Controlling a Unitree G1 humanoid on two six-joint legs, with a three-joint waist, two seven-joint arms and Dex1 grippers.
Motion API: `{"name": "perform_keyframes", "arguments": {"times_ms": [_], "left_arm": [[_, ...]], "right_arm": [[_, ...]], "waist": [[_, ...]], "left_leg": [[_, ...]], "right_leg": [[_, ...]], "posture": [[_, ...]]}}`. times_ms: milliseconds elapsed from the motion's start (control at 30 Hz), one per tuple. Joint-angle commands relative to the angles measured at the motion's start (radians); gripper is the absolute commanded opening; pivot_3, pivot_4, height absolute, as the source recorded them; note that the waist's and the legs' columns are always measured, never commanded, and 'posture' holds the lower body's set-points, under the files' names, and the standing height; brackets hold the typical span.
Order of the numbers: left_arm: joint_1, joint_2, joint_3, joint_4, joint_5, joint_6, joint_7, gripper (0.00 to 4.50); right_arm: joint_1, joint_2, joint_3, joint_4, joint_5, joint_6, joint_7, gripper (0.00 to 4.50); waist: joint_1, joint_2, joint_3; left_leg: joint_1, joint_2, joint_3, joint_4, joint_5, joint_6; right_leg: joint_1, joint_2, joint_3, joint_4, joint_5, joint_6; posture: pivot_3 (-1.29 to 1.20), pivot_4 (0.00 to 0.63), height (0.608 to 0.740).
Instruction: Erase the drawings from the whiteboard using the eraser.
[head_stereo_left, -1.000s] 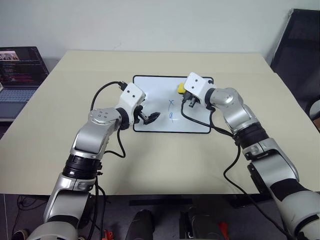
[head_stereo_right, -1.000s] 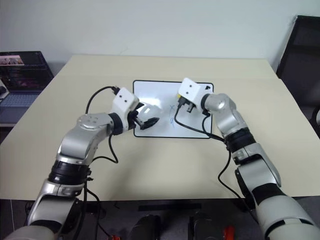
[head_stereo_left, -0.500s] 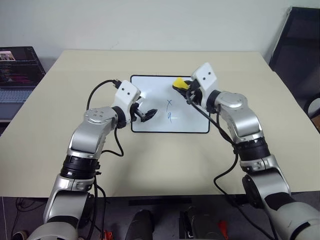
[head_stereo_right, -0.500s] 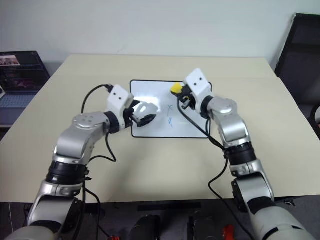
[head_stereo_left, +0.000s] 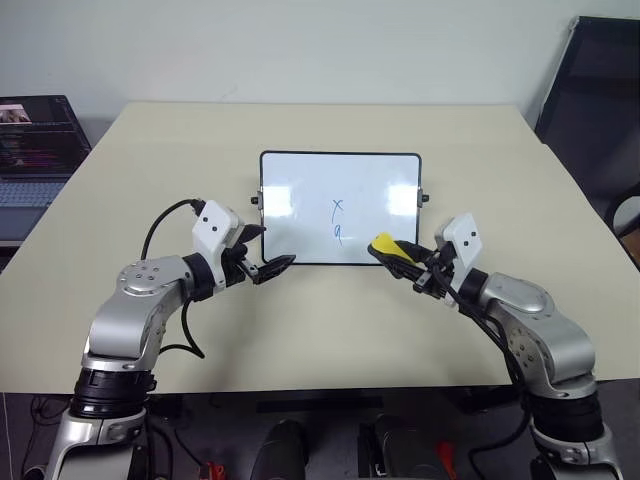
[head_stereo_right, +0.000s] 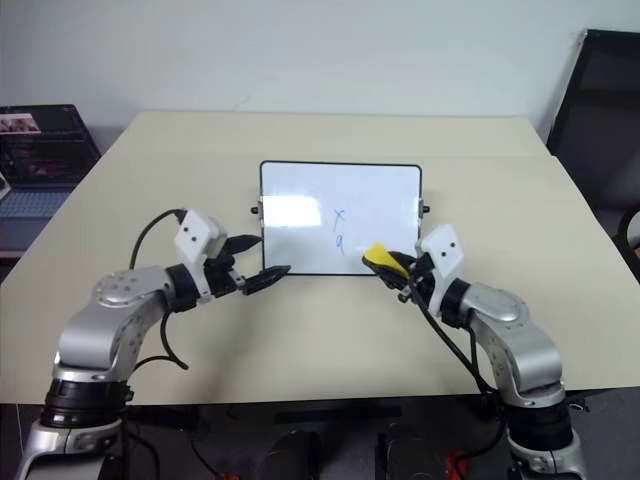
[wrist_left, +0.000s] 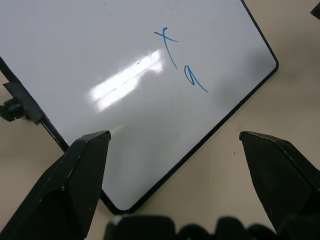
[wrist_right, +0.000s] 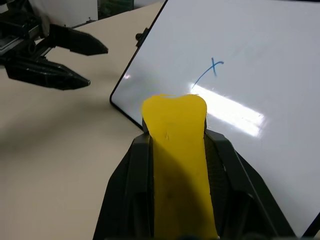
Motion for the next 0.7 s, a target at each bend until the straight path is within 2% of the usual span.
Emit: {"name": "perform_keyframes", "arguments": {"times_ms": [33,133,400,533,700], "left_arm": [[-0.010,0.013,0.033,0.007,-0.019,-0.041,-0.018,4.50],[-0.009,0.012,0.048,0.034,-0.024,-0.064,-0.025,4.50],[0.003,0.043,0.037,0.095,0.008,-0.103,-0.044,4.50],[-0.015,0.049,0.002,0.115,0.030,-0.134,-0.062,4.50],[-0.033,0.043,-0.030,0.110,0.044,-0.144,-0.067,4.50]], "right_arm": [[0.010,-0.033,0.006,-0.047,0.015,-0.016,0.001,1.01],[-0.024,-0.020,0.022,-0.023,0.002,-0.027,-0.032,1.01],[-0.236,0.031,0.136,0.149,-0.118,-0.092,-0.124,1.01],[-0.424,0.046,0.272,0.385,-0.276,-0.217,-0.142,1.01],[-0.572,0.099,0.329,0.646,-0.365,-0.327,-0.150,1.01]], "waist": [[0.000,0.000,0.000],[-0.001,0.000,0.000],[-0.005,0.000,0.000],[-0.005,0.000,0.000],[-0.005,0.000,0.000]], "left_leg": [[0.000,0.000,0.000,0.000,0.000,0.000],[0.000,0.000,0.001,0.000,0.000,0.000],[0.000,0.001,0.001,-0.001,0.000,0.000],[-0.001,0.000,0.001,-0.001,0.000,0.000],[-0.001,0.000,0.001,-0.002,0.000,0.000]], "right_leg": [[0.000,0.000,0.000,0.000,0.000,0.000],[0.000,0.001,0.000,-0.001,0.000,0.000],[-0.001,0.001,0.000,-0.001,0.000,0.000],[-0.001,0.001,0.000,-0.002,0.001,-0.002],[-0.001,0.000,0.000,-0.002,0.003,-0.005]], "posture": [[0.00,0.150,0.740],[0.00,0.150,0.740],[0.00,0.150,0.740],[0.00,0.150,0.740],[0.00,0.150,0.740]]}}
